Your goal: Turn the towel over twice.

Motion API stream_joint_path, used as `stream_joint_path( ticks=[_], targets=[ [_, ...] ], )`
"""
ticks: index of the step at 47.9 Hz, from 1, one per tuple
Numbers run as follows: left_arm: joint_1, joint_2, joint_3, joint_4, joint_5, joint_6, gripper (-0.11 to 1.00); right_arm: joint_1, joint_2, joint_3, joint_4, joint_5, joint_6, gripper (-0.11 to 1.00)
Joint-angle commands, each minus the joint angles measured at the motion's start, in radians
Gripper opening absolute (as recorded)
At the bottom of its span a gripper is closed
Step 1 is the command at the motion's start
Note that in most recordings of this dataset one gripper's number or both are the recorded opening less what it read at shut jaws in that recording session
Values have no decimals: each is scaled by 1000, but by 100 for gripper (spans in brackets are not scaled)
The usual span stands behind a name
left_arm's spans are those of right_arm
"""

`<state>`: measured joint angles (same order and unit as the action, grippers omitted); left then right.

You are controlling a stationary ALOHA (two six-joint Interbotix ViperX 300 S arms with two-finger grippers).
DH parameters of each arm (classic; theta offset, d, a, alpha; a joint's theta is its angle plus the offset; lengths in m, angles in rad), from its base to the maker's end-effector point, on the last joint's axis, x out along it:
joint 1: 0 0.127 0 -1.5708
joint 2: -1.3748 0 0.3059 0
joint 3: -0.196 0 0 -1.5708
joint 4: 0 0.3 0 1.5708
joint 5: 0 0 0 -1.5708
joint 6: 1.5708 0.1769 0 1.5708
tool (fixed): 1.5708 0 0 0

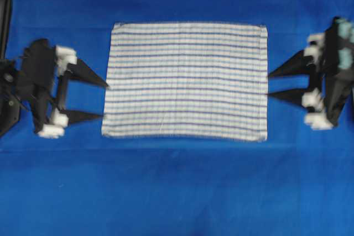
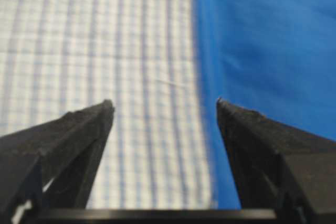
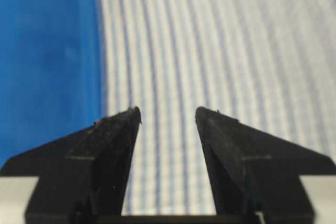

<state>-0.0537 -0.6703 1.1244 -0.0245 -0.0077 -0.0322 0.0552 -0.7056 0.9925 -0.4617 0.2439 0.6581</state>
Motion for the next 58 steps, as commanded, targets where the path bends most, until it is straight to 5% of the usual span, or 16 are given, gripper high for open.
stream_joint_path(
  ticks=[1,10,26,48,58],
  targets=[
    [31,-81,9,0,-17,14,73,-21,-77,3,-48,-26,-2,56],
    [77,-272,83,0,-18,41,73,-83,-204,77,-123,-57,-2,56],
    [97,-479,224,0,-21,43,73,-195,-279,255,-126,-262,3,56],
    [101,-477,232,0,-49,38,73,-202,-250,261,-124,-288,15,56],
    [175,-390,218,0,-166,48,73,-250,-190,219,-118,-285,15,56]
  ],
)
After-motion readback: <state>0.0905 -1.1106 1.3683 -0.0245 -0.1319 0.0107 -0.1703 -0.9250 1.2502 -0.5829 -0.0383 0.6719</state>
